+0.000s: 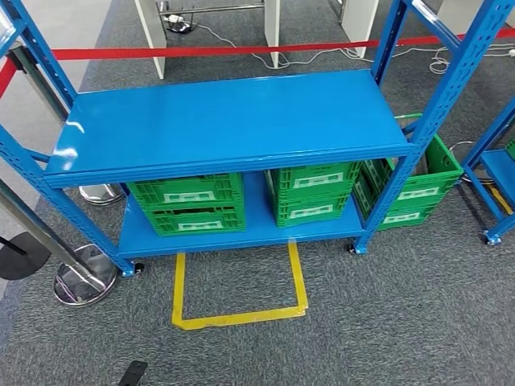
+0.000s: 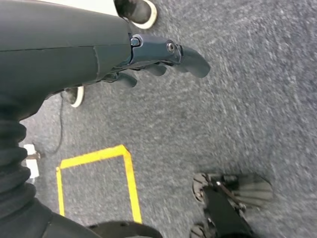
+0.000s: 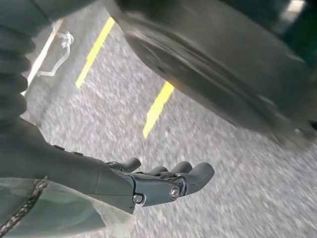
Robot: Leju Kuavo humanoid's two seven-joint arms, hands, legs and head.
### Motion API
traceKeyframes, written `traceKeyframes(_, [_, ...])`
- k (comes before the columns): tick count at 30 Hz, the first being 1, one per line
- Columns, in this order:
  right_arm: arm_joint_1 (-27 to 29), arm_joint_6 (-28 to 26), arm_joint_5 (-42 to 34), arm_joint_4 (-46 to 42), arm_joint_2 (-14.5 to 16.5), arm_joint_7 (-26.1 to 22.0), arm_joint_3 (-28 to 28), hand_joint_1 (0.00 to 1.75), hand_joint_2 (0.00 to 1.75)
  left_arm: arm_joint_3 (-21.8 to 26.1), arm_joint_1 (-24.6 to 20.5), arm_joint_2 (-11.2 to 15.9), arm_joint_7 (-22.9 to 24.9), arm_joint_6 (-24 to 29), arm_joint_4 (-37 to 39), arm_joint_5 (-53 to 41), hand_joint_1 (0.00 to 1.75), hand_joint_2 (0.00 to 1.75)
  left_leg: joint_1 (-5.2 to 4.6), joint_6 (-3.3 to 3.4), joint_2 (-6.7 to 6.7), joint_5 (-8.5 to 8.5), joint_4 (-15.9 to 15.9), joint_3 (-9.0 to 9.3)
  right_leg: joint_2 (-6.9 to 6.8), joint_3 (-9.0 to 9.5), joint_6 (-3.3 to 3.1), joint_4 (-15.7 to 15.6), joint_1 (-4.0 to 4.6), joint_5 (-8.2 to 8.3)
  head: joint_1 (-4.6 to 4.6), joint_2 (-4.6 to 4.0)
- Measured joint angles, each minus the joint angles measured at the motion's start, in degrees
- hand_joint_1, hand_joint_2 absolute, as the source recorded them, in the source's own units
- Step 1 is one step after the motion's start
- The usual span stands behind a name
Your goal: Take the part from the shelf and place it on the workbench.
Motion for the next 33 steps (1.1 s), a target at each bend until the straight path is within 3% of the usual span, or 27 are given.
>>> traceKeyframes(2, [0.55,-0.1,-3.24,-0.32,-0.18,0.02,1.35,0.0,0.0,-0.96,0.54,0.38,-0.26,-0.85,-0.31,1.93,0.0,0.0,0.13,-0.56,0.0,-2.35,3.27,-1.3,-0.32,0.07,-0.69,-0.18,-0.18,0.17,-0.2,0.0])
traceKeyframes(4, [0.79,-0.19,-6.58,-1.04,-0.4,0.02,2.73,0.0,0.0,-1.93,1.58,0.61,-0.48,-1.75,-0.38,3.9,0.0,0.0,0.29,-1.01,0.04,-6.18,10.57,-4.4,-0.49,0.02,-1.07,-0.17,-0.12,0.14,-0.38,0.0])
traceKeyframes(6, [0.8,-0.33,-9.93,-2.22,-0.66,0.02,4.09,0.0,0.0,-2.85,3.05,0.82,-0.63,-2.61,-0.35,5.84,0.0,0.0,0.35,-1.08,0.04,-7.67,15.83,-6.6,-0.51,0.04,-1.17,-0.15,-0.01,0.08,-0.39,0.0])
traceKeyframes(7, [0.69,-0.43,-11.55,-3.0,-0.82,0.02,4.72,0.0,0.44,-3.31,3.88,0.95,-0.7,-2.99,-0.29,6.76,0.0,0.0,0.35,-0.97,0.04,-6.77,15.55,-6.41,-0.47,0.12,-1.18,-0.15,0.02,0.05,-0.39,0.0])
traceKeyframes(8, [0.49,-0.54,-13.08,-3.88,-0.96,0.02,5.31,0.0,0.87,-3.72,4.65,1.09,-0.78,-3.38,-0.19,7.62,0.0,0.0,0.33,-0.75,0.04,-4.88,12.86,-5.13,-0.42,0.26,-1.15,-0.15,0.05,0.0,-0.39,0.0])
traceKeyframes(10, [-0.02,-0.77,-15.95,-5.63,-1.27,0.01,6.43,0.0,1.75,-4.57,6.0,1.42,-0.98,-4.08,0.1,9.29,0.0,0.0,0.2,-0.15,0.07,-1.22,4.98,-1.48,-0.37,0.34,-0.88,-0.11,0.19,-0.21,-0.37,0.0])
traceKeyframes(12, [-0.45,-0.92,-18.84,-7.12,-1.61,-0.01,7.59,0.0,1.75,-5.47,6.95,1.71,-1.22,-4.8,0.3,10.95,0.0,0.0,0.06,0.14,0.11,-0.27,0.32,0.56,-0.45,0.08,-0.52,0.0,0.44,-0.57,-0.31,0.0])
traceKeyframes(14, [-0.51,-0.98,-22.18,-8.19,-2.08,-0.02,8.96,0.0,1.75,-6.53,7.79,1.95,-1.5,-5.68,0.34,12.9,0.0,0.0,0.01,-0.05,0.07,-0.56,-0.4,0.81,-0.56,-0.16,-0.65,-0.01,0.53,-0.75,-0.26,0.0])
traceKeyframes(18, [0.52,-1.13,-28.86,-9.06,-2.8,0.0,11.71,0.0,0.0,-8.56,8.56,2.66,-1.97,-7.33,0.14,16.7,0.0,0.0,-0.11,0.11,0.04,-0.64,-0.45,0.81,-0.6,0.03,-0.47,-0.48,0.42,-0.54,-0.28,0.0])
traceKeyframes(28, [4.15,-1.73,-46.3,-10.07,-4.23,-0.07,18.38,0.0,0.0,-13.63,8.92,4.25,-3.23,-11.73,-2.65,26.74,0.0,0.0,-0.26,0.61,0.1,-0.88,-0.4,1.03,-0.46,0.35,0.26,-0.88,0.22,-0.49,-0.29,0.0])
traceKeyframes(33, [5.07,-2.03,-52.33,-10.26,-4.68,-0.07,20.3,0.0,0.0,-15.05,9.09,4.74,-3.68,-13.23,-3.72,30.17,0.0,0.0,-0.25,0.62,0.1,-0.89,-0.41,1.11,-0.46,0.39,0.28,-0.88,0.24,-0.5,-0.29,0.0])
